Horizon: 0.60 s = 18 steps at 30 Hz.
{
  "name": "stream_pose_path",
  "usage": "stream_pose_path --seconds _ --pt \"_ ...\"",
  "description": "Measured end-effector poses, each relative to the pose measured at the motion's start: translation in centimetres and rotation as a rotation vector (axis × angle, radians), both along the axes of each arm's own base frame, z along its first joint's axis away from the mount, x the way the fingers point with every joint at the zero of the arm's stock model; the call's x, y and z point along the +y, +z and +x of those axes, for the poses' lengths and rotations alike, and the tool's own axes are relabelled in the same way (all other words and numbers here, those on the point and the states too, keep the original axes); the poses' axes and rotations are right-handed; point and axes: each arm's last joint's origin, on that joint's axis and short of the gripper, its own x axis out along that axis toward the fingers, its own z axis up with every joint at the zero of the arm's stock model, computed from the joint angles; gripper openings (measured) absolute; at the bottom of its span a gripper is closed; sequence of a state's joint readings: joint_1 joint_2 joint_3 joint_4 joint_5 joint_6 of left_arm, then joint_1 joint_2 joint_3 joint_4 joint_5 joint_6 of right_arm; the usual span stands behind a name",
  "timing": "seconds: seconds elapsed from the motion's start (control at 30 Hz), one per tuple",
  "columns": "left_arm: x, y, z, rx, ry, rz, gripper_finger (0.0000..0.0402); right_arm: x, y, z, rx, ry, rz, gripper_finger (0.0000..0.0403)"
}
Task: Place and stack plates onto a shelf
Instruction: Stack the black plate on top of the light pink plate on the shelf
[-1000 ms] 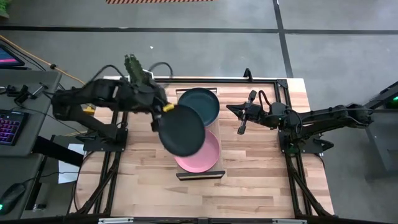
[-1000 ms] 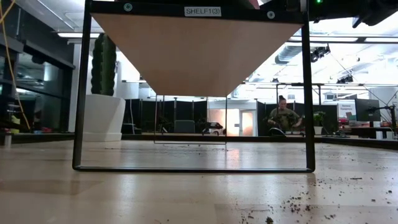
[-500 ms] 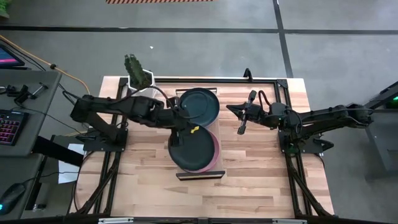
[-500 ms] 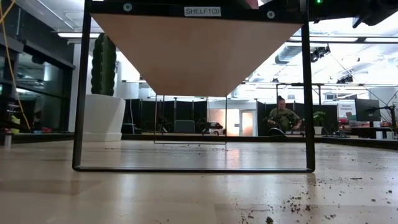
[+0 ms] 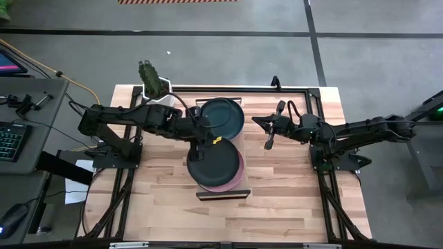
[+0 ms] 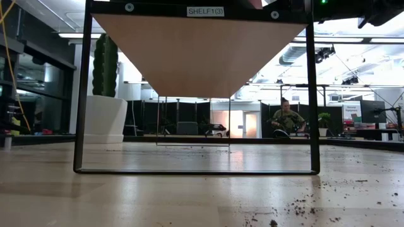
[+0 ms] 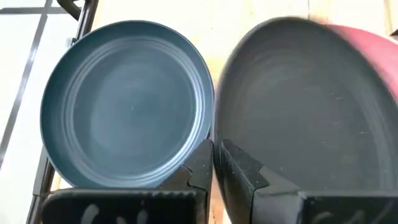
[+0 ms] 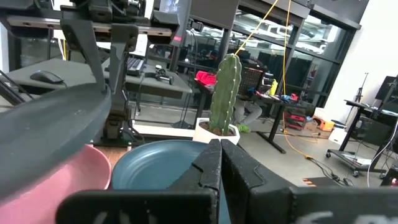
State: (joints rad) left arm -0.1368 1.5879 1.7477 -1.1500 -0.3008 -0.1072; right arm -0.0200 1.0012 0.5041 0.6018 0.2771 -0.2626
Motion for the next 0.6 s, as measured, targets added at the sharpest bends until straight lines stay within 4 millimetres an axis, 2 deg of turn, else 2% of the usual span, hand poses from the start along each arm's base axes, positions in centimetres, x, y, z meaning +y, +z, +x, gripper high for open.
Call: stream_pose_path --seconds 0.33,0.6 --pt "0.0 0.01 0.0 0.007 -0.027 0.018 0.0045 0.0 0.0 0.0 0.0 0.0 0.0 0.0" --pt "0.1 0.04 0.0 0.009 -0.024 0.06 0.009 0.0 0.0 0.0 0.0 0.0 0.0 0.0"
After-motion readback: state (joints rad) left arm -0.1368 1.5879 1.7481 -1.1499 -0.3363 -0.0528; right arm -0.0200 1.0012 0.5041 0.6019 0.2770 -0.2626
